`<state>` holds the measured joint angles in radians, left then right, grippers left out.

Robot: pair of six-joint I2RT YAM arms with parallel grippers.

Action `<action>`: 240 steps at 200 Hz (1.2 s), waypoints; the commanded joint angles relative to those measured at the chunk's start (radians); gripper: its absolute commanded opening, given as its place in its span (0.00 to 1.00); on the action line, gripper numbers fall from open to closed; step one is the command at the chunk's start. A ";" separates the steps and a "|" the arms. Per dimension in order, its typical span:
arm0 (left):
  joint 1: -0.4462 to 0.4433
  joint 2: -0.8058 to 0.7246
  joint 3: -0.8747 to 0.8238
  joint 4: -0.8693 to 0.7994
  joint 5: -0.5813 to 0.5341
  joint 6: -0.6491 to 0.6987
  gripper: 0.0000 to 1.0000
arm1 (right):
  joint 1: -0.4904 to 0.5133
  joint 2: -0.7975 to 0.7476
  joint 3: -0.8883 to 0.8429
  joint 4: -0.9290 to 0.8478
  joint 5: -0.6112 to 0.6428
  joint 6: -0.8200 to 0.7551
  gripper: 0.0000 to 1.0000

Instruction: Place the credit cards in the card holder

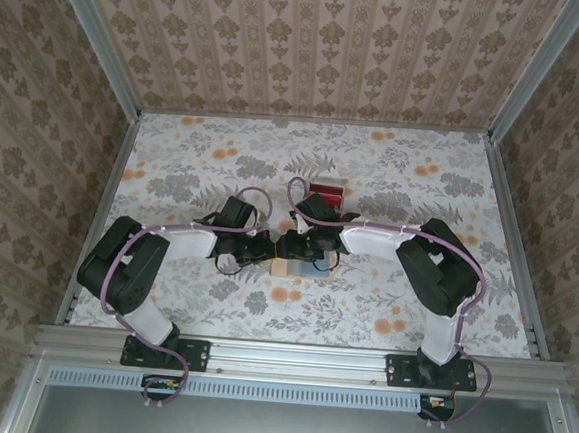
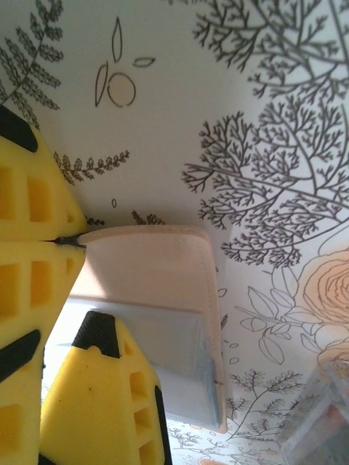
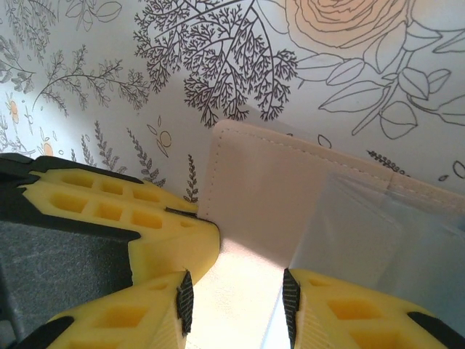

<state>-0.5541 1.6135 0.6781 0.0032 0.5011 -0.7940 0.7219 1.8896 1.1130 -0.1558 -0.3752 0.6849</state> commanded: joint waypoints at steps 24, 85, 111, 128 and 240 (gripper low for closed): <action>-0.001 0.020 -0.024 0.052 0.018 -0.029 0.00 | 0.003 0.015 0.070 0.020 -0.076 0.012 0.42; 0.027 0.010 -0.074 0.073 0.017 -0.028 0.00 | -0.016 -0.054 0.069 0.022 -0.079 0.009 0.42; 0.033 0.002 -0.088 0.086 0.016 -0.032 0.00 | -0.032 -0.098 0.057 -0.003 -0.062 -0.004 0.42; 0.035 0.014 -0.085 0.084 0.020 -0.027 0.00 | -0.047 -0.139 0.031 -0.009 -0.045 -0.008 0.42; 0.036 0.018 -0.063 0.084 0.039 -0.029 0.10 | -0.094 -0.203 -0.098 -0.032 0.034 -0.021 0.42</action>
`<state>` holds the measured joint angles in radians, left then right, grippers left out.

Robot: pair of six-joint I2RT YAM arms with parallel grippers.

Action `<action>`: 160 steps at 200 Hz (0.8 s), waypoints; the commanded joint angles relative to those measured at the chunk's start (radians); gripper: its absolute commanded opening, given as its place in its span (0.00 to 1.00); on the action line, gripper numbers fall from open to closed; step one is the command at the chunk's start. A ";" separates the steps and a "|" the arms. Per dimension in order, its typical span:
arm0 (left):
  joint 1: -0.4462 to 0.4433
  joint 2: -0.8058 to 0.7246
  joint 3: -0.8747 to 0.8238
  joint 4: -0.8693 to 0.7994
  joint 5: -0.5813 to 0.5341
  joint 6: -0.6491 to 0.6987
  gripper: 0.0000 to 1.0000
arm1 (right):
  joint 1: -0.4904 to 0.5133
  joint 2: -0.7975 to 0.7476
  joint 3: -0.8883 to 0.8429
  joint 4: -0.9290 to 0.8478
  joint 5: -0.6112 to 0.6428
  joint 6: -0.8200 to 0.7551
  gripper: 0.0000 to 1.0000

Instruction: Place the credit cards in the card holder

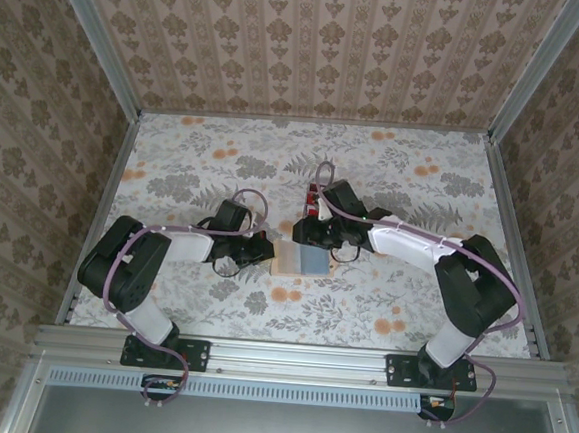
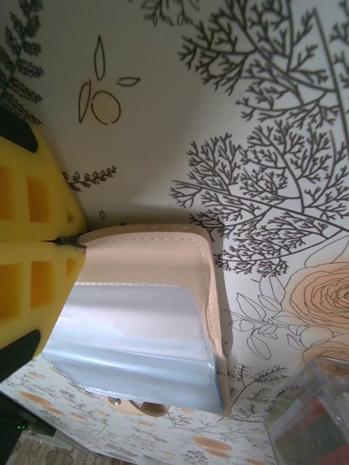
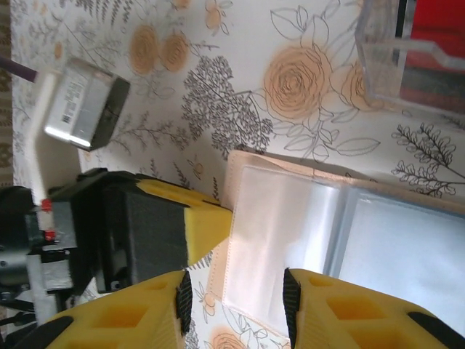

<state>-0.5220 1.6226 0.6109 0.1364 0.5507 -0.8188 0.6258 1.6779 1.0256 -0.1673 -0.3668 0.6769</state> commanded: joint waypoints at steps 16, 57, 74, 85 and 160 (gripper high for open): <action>0.004 -0.018 0.008 -0.083 -0.028 0.016 0.21 | -0.006 -0.012 0.004 -0.064 0.068 -0.045 0.42; 0.016 -0.089 0.068 -0.253 -0.074 0.107 0.36 | -0.076 -0.086 0.027 -0.169 0.125 -0.126 0.42; 0.029 -0.105 0.110 -0.325 -0.096 0.144 0.38 | -0.124 -0.121 0.038 -0.212 0.141 -0.165 0.42; 0.039 -0.115 0.133 -0.363 -0.102 0.162 0.39 | -0.156 -0.142 0.051 -0.240 0.154 -0.190 0.42; 0.044 -0.087 0.287 -0.356 -0.094 0.142 0.42 | -0.305 -0.040 0.252 -0.365 0.111 -0.332 0.48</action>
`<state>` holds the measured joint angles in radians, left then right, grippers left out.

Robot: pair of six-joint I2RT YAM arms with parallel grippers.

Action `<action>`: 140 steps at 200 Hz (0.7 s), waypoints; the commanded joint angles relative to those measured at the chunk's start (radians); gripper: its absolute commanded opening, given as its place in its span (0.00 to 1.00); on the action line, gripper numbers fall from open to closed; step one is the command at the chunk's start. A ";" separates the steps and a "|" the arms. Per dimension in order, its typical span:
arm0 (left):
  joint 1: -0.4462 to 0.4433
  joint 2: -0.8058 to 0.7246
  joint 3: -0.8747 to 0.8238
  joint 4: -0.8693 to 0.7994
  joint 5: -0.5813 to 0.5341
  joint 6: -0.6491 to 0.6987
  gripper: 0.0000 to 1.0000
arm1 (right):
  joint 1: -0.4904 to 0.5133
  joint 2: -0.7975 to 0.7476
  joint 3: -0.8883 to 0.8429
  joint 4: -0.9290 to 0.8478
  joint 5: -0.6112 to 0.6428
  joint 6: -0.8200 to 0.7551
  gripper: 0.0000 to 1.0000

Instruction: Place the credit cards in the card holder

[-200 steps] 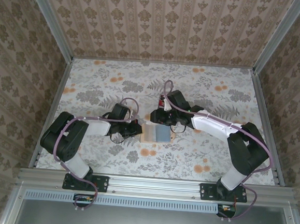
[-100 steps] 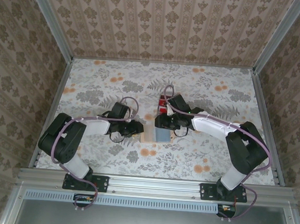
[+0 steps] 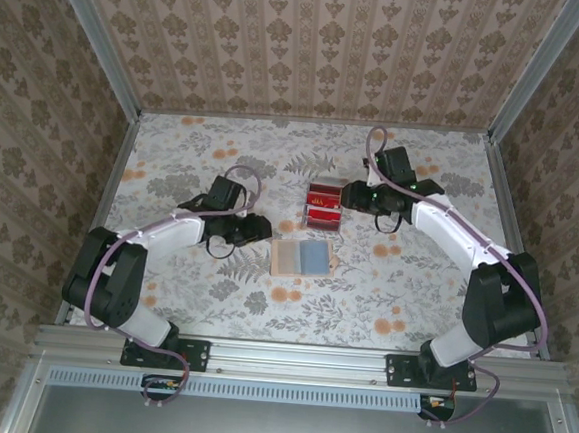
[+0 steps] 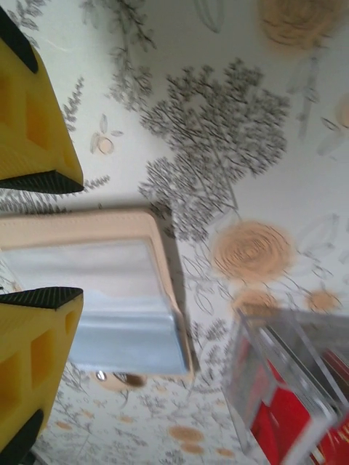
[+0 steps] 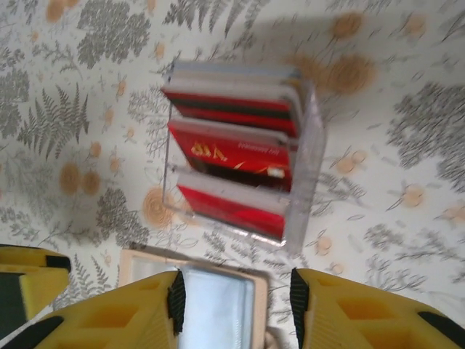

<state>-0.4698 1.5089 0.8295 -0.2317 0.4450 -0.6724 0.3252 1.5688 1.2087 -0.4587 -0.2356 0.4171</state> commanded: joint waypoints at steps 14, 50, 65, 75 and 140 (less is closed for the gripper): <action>-0.021 0.068 0.112 0.026 0.017 -0.014 0.42 | -0.027 0.125 0.097 -0.062 -0.043 -0.068 0.48; -0.059 0.196 0.216 0.070 0.051 -0.054 0.42 | -0.114 0.283 0.190 0.076 -0.250 0.025 0.56; -0.081 0.232 0.240 0.106 0.068 -0.084 0.42 | -0.122 0.353 0.274 0.072 -0.265 0.028 0.58; -0.098 0.246 0.251 0.124 0.072 -0.102 0.42 | -0.127 0.401 0.334 0.057 -0.264 0.027 0.58; -0.154 0.340 0.289 0.187 0.074 -0.151 0.41 | -0.111 0.635 0.600 -0.033 -0.382 0.027 0.58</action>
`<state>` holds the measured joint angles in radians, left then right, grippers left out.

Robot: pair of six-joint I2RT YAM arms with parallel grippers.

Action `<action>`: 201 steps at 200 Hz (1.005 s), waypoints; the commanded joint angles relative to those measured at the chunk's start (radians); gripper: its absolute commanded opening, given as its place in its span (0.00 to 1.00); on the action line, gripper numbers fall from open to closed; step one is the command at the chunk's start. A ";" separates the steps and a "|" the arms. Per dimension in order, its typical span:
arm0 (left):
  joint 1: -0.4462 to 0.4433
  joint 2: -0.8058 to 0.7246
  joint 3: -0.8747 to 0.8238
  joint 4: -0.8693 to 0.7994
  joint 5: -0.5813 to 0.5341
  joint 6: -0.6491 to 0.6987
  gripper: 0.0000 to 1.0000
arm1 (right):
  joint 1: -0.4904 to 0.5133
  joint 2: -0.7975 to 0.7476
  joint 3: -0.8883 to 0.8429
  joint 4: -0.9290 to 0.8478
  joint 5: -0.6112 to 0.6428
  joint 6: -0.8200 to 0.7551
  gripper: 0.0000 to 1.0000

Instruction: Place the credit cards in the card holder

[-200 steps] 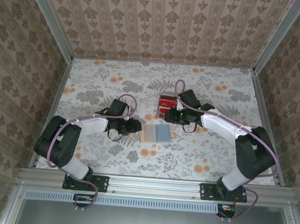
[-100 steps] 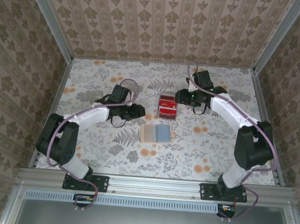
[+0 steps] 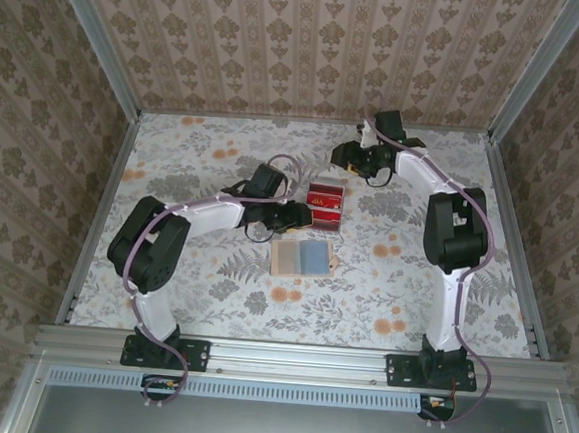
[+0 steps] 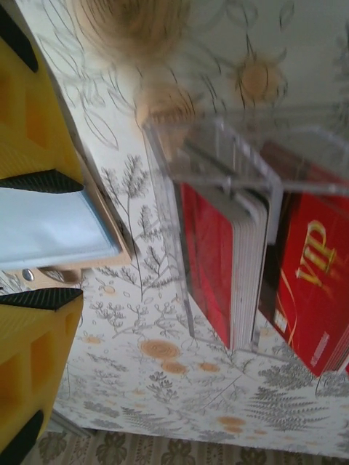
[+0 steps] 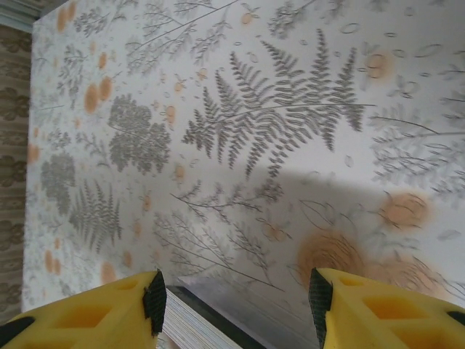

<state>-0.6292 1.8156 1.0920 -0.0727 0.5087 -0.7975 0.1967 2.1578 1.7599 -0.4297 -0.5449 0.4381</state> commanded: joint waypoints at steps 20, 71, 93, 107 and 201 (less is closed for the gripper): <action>0.030 0.052 0.025 0.044 0.018 -0.035 0.41 | 0.026 0.047 0.036 -0.069 -0.088 -0.004 0.58; 0.067 0.120 0.116 0.005 0.052 0.000 0.41 | 0.035 0.001 -0.049 -0.077 -0.101 -0.026 0.58; 0.087 0.156 0.144 0.010 0.076 0.002 0.41 | 0.037 -0.043 -0.115 -0.064 -0.101 -0.028 0.58; 0.097 0.183 0.174 -0.001 0.091 0.011 0.41 | 0.037 -0.065 -0.154 -0.063 -0.094 -0.033 0.58; 0.158 0.257 0.351 -0.083 0.100 0.067 0.40 | 0.051 -0.212 -0.342 -0.052 0.000 -0.054 0.58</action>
<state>-0.4953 2.0415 1.3800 -0.1101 0.5903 -0.7696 0.2344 2.0109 1.4471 -0.4458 -0.5983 0.4164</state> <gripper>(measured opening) 0.405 0.583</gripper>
